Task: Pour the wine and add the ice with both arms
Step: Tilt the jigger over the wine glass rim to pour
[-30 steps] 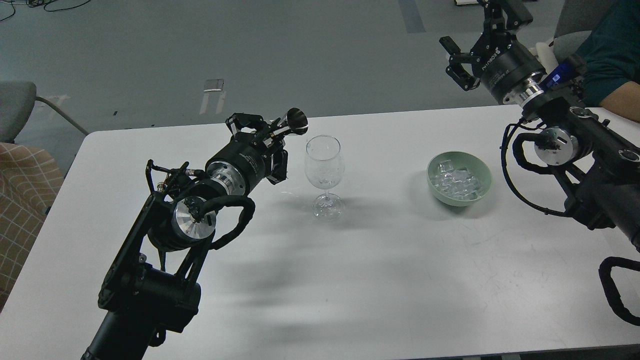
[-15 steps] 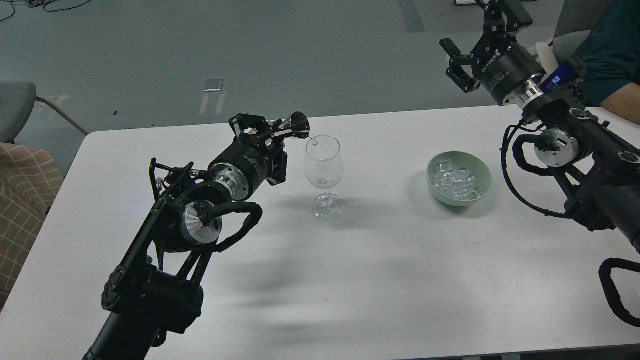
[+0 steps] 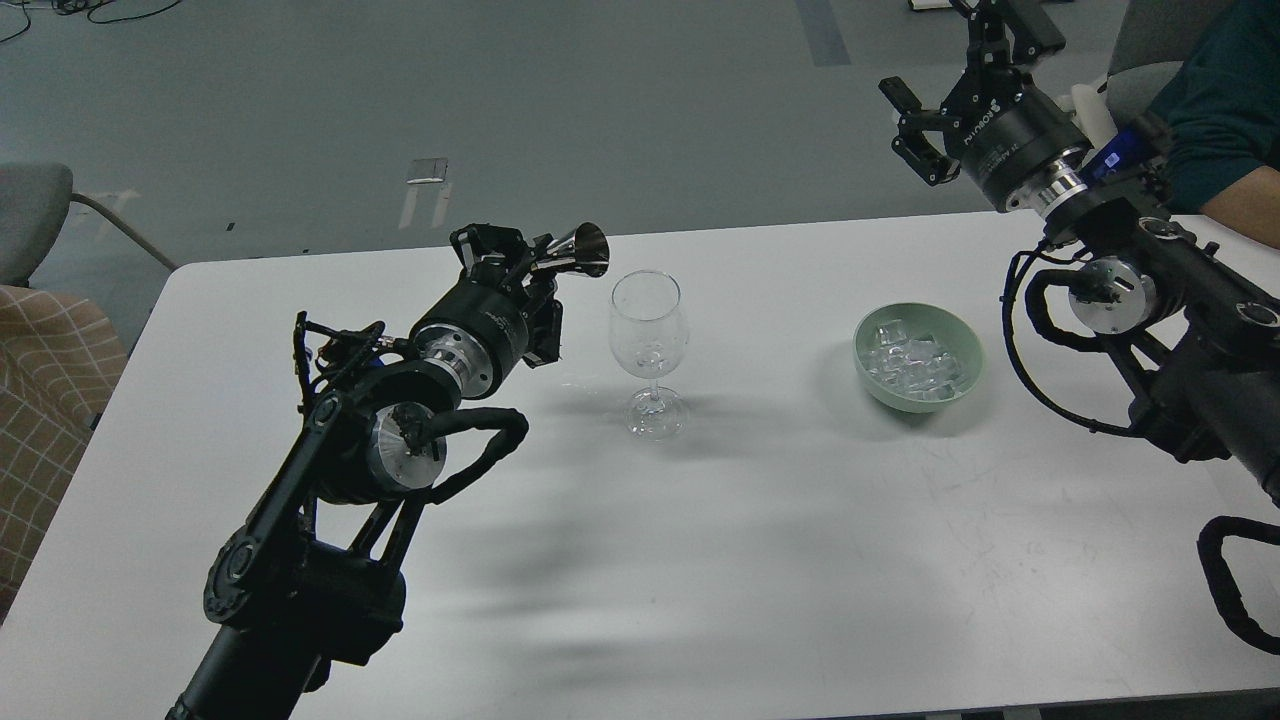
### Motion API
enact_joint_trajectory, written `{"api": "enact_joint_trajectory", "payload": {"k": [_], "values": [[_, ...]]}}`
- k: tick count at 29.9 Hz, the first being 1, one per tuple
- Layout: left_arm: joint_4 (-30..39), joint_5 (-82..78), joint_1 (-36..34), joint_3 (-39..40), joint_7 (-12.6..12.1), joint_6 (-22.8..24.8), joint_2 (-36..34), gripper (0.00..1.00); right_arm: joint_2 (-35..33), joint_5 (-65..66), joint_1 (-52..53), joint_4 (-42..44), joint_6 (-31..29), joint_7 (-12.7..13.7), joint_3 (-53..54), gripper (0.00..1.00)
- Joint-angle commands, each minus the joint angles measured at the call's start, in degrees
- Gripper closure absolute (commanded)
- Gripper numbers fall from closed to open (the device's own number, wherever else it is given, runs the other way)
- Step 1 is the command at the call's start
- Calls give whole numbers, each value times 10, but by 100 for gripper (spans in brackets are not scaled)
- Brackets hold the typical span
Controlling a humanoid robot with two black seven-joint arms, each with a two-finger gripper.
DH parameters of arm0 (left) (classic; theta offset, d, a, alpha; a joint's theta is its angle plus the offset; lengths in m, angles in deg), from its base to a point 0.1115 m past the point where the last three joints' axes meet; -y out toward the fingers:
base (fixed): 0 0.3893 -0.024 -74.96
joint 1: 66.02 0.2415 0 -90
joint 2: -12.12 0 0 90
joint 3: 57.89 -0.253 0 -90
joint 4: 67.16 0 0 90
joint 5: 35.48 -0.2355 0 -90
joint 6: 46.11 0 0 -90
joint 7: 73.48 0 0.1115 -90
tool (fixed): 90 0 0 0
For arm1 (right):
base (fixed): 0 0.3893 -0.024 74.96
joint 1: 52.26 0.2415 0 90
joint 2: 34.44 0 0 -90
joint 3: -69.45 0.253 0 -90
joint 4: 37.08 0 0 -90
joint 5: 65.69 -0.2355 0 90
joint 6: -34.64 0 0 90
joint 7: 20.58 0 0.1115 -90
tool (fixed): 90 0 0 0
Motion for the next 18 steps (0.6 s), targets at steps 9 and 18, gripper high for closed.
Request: {"api": "enact_joint_trajectory", "payload": {"k": [9, 18], "values": [[3, -19, -2, -1, -4, -1, 0, 100, 0, 0, -1, 0, 0, 0, 0, 0], [18, -21, -5, -24, -9, -2, 0, 100, -1, 0, -1, 0, 0, 0, 0, 0]]}}
